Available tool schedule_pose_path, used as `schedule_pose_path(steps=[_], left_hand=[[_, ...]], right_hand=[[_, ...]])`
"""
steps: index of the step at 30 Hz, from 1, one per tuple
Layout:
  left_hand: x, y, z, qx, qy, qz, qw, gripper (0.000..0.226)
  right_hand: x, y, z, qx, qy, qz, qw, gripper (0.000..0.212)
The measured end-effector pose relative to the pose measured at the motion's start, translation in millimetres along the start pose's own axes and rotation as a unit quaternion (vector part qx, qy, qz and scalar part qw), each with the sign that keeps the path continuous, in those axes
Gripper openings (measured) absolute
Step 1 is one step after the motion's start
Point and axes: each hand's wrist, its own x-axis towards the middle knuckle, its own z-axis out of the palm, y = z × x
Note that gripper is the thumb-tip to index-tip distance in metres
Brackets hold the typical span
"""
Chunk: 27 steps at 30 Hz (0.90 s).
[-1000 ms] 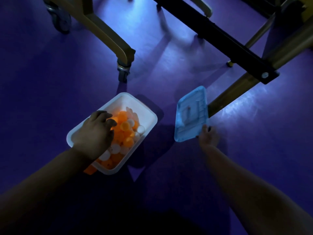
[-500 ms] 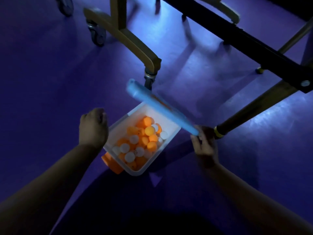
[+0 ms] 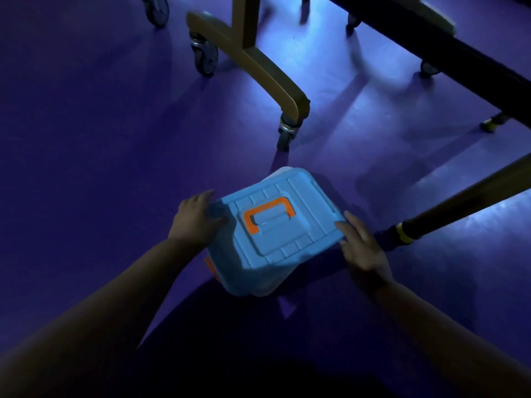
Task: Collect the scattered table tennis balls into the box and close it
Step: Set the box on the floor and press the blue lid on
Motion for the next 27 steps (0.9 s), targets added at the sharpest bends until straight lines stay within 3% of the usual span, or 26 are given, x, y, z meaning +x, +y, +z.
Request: schedule_pose_path(steps=[4,7,14,18,20,22,25,27], left_hand=[[-5,2,6,-0.004,0.019,-0.014,1.000,0.056],[-18,5,17,0.002,0.045,-0.026,0.999,0.049],[-37,0,29,-0.025,0.052,-0.010,0.998,0.049],[-54,-3,33,-0.052,0.058,-0.101,0.992,0.061],[-61,0,37,-0.119,0.048,-0.157,0.979,0.063],[-61,3,41,-0.171,0.032,-0.194,0.965,0.057],[-49,0,37,-0.177,0.052,-0.187,0.965,0.045],[-36,-4,25,-0.173,0.074,-0.179,0.965,0.038]], right_hand=[[21,-6,0,0.050,-0.049,0.049,0.996,0.049],[38,-14,2,0.096,-0.063,0.085,0.990,0.040],[63,-22,14,0.217,0.040,0.211,0.952,0.018],[67,-30,12,0.219,0.064,0.248,0.942,0.006],[66,-33,9,0.217,0.060,0.254,0.941,0.013],[65,-35,7,0.206,0.053,0.270,0.939,0.004],[61,-38,7,0.179,0.054,0.301,0.935,0.027],[58,-46,5,0.191,0.062,0.309,0.930,0.025]])
